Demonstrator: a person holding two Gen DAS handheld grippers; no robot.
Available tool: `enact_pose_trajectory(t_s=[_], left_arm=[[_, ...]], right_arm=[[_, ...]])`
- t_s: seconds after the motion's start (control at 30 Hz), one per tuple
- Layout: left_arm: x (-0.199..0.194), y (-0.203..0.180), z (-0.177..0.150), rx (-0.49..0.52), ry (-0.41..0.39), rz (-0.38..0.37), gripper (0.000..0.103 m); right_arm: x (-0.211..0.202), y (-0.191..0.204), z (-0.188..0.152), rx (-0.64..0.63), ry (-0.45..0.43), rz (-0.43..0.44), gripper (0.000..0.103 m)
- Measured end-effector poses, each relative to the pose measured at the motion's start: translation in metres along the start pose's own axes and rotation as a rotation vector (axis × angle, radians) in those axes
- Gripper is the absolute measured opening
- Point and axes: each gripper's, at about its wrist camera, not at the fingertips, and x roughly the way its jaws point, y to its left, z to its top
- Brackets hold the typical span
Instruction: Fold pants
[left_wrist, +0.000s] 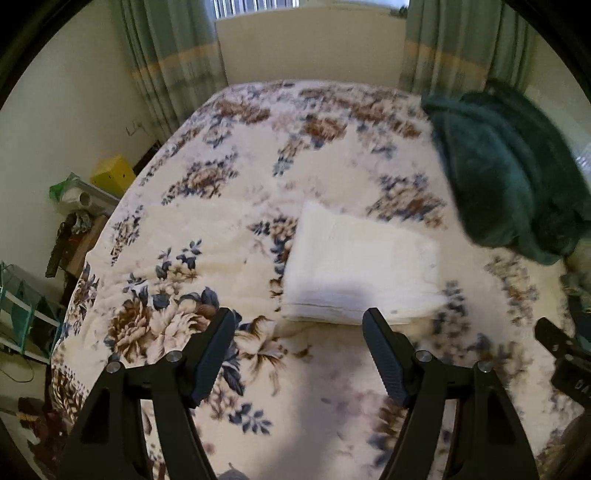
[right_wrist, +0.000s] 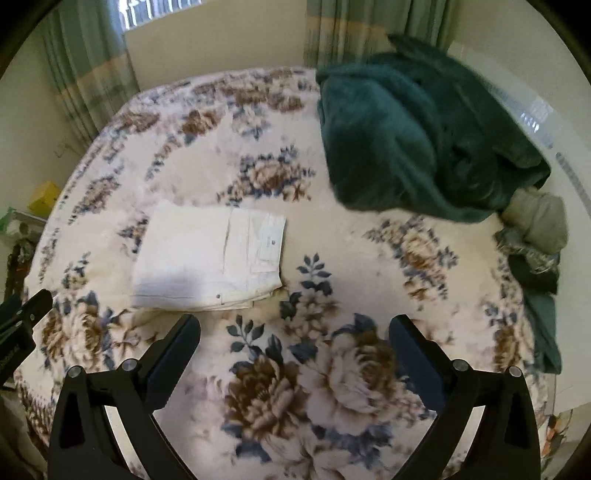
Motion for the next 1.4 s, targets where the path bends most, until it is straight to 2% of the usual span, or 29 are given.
enact_pose_trajectory(t_s=[0.23, 0.47, 0.73, 0.93, 1.13, 1.17, 1.2, 1.27, 1.4], left_arm=[[-0.118, -0.010, -0.016, -0.011, -0.081, -0.005, 0.070], [-0.225, -0.001, -0.037, -0.056, -0.156, 0.005, 0.070], [-0.308, 0.003, -0.059, -0.014, -0.188, -0.022, 0.070], [-0.343, 0.014, -0.077, -0.002, -0.202, -0.025, 0.070], [-0.369, 0.019, -0.089, 0.000, -0.244, -0.016, 0.070], [-0.372, 0.020, -0.090, 0.001, -0.249, -0.013, 0.073], [-0.374, 0.020, -0.090, 0.003, -0.252, -0.003, 0.085], [-0.377, 0.020, -0.092, 0.002, -0.264, 0.016, 0.097], [-0.383, 0.020, -0.097, -0.008, -0.287, 0.030, 0.097]], right_arm=[[-0.141, -0.026, -0.020, -0.033, -0.113, 0.035, 0.103], [-0.257, -0.044, -0.049, -0.060, -0.204, 0.066, 0.103], [-0.378, -0.042, -0.087, -0.086, -0.285, 0.080, 0.103], [-0.436, -0.042, -0.109, -0.061, -0.329, 0.083, 0.103], [-0.472, -0.040, -0.124, -0.062, -0.352, 0.087, 0.103], [-0.476, -0.039, -0.126, -0.063, -0.355, 0.086, 0.103], [-0.482, -0.039, -0.129, -0.064, -0.361, 0.082, 0.103], [-0.485, -0.038, -0.130, -0.068, -0.366, 0.079, 0.103], [-0.491, -0.038, -0.134, -0.061, -0.367, 0.070, 0.103]])
